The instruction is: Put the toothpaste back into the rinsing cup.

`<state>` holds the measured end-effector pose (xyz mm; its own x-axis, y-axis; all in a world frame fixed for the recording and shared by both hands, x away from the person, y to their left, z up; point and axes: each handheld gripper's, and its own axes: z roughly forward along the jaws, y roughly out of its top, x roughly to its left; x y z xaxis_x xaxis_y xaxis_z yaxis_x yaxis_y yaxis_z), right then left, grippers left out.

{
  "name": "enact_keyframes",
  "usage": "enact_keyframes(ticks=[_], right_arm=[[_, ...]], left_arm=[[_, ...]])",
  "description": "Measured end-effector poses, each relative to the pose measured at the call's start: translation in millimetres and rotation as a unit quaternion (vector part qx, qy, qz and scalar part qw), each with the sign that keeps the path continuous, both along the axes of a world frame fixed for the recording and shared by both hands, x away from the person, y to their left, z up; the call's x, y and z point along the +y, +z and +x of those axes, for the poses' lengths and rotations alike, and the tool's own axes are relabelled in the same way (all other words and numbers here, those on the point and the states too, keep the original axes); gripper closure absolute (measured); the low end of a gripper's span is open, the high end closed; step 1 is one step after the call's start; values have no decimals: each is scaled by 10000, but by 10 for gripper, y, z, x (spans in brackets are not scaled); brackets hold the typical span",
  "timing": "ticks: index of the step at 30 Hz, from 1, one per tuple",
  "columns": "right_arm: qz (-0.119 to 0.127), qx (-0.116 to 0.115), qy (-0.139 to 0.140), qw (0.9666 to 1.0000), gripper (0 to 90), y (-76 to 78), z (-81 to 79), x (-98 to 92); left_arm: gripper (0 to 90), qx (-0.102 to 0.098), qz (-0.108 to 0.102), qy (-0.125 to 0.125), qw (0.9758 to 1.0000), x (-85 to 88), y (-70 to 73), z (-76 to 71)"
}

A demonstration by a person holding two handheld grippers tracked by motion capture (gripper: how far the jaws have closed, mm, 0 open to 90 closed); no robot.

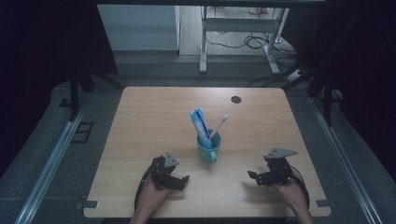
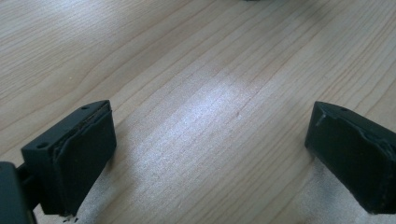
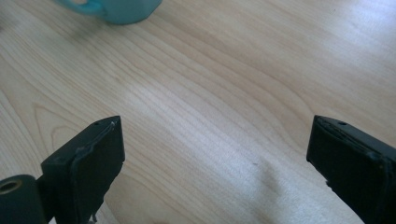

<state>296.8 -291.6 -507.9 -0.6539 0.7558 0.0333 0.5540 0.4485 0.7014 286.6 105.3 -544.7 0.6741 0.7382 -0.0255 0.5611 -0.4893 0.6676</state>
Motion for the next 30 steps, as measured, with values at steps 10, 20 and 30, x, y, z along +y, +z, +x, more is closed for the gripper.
enact_keyframes(ticks=[10, 20, 30], right_arm=[[7, 63, 21, 10000, 41, -173, -49, 9], [54, 38, -5, 10000, 41, -321, -82, -3], [-59, -155, -30, 9999, 48, -349, -115, 16]], left_arm=[[20, 3, -4, 6, 10000, -1, 0, -1], [21, 1, -6, 12, 10000, 0, 0, -1], [21, 5, -11, 29, 10000, -2, -1, -5]])
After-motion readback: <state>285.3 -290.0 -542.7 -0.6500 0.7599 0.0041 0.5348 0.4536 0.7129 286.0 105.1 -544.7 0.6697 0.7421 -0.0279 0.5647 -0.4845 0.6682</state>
